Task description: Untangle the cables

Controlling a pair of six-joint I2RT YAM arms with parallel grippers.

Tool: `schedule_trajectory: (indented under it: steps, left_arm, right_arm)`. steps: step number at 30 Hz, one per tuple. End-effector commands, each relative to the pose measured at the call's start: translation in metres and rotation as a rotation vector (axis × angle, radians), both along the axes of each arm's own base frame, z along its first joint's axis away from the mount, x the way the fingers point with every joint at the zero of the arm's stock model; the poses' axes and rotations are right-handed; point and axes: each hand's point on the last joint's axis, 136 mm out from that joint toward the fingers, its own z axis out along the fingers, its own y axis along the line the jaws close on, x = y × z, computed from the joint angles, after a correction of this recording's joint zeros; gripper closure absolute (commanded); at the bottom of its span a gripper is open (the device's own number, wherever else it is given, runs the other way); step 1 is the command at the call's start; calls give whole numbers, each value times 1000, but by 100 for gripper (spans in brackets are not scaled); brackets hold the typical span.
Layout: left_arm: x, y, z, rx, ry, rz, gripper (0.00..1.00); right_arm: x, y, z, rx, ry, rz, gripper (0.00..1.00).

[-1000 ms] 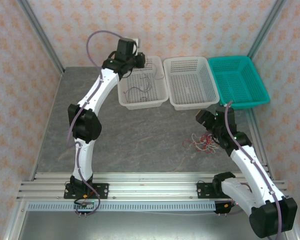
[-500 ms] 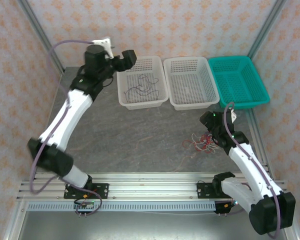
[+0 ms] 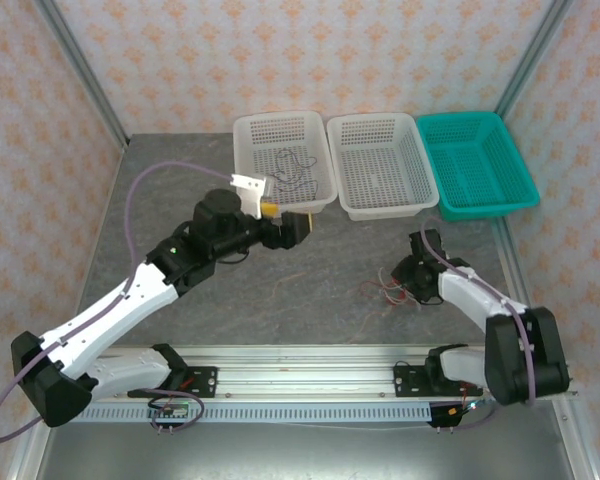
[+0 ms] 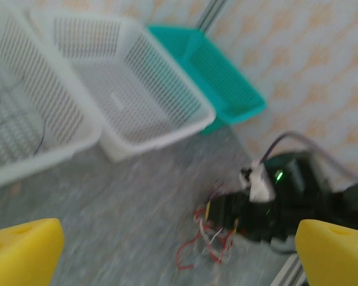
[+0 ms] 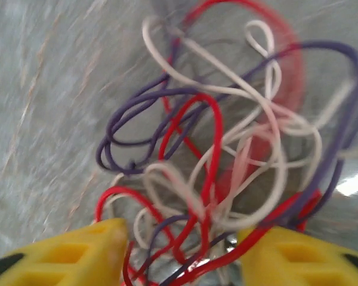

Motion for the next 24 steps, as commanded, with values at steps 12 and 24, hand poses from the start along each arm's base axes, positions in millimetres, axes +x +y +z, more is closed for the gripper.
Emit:
schedule_trajectory:
  steps: [12,24]
  left_arm:
    - [7,51,-90,202,191,260,2]
    - [17,24,-157,151,367,252,28]
  right_arm:
    - [1,206,36,110,-176,980,91]
    - [27,180,108,-67,-374,805,44]
